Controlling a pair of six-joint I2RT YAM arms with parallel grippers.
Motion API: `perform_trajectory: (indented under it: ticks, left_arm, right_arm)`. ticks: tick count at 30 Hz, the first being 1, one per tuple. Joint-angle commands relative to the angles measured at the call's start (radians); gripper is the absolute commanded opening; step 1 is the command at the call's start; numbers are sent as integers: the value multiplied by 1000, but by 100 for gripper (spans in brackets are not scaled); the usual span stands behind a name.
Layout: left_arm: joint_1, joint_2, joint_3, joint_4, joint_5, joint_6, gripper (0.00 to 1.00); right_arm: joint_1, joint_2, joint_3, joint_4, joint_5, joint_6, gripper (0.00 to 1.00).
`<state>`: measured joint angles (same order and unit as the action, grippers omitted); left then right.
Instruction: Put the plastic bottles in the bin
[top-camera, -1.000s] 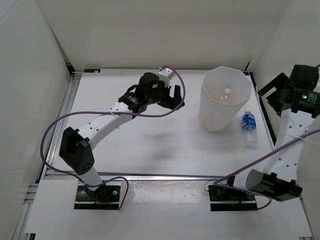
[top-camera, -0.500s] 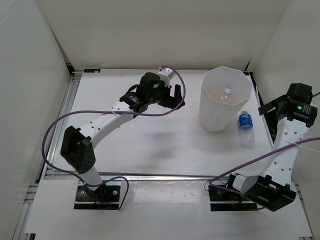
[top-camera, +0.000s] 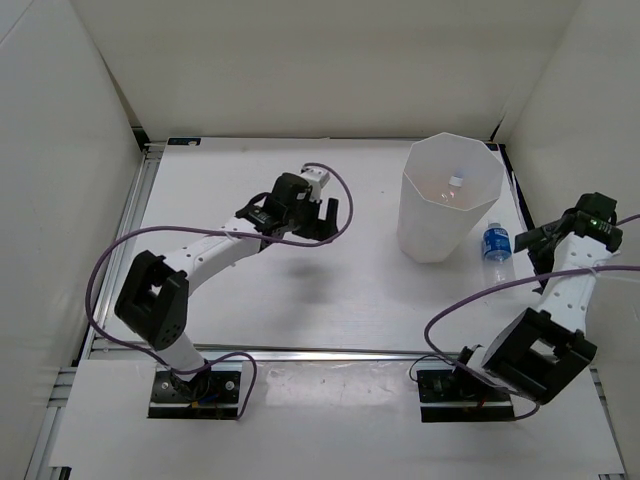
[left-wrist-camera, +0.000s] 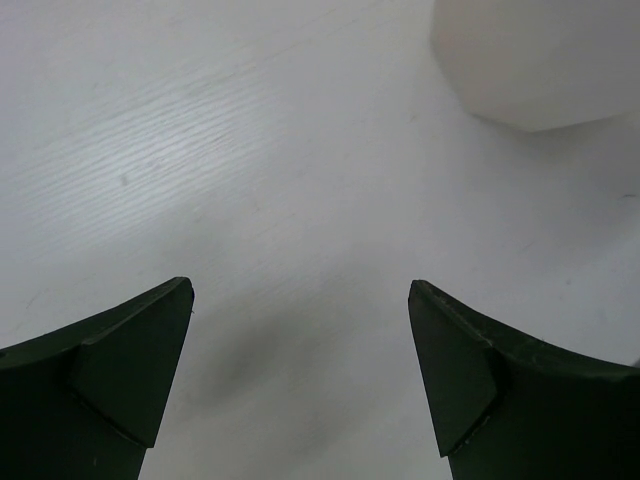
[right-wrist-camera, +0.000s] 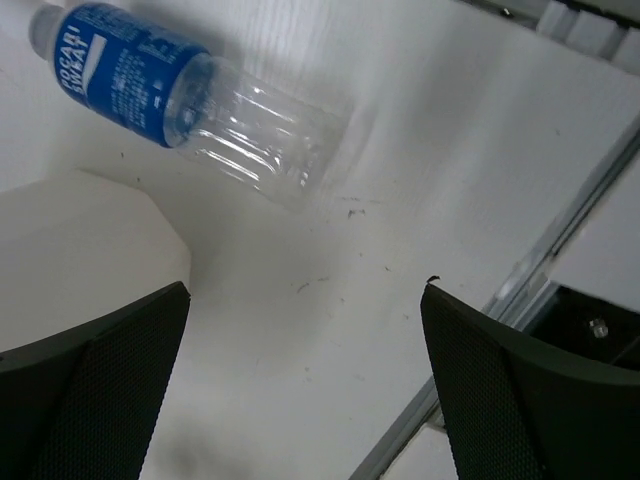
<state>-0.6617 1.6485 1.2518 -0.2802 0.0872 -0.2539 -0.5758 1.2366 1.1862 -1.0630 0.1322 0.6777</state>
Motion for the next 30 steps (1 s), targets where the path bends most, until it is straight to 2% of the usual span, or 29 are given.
perform_trajectory:
  ticks: [1,7,13,20,30]
  left_arm:
    - [62,-131,-73,15,-59,25,100]
    - [131,-223,-239,15,-81,-16,100]
    - [152,-289,-331,15,-124,-71,100]
    - [172,-308,-341,15,-124,-116,100]
    - [172,-328,-350,15,-96,-134,100]
  right_arm:
    - [-9,67,36,172,-82,-110,100]
    - [-9,247,167,181,-59,-291,100]
    - [4,336,196,228,-67,-414,93]
    - [13,396,187,291,-252,-506,93]
    - [33,452,132,313,-336,-566,93]
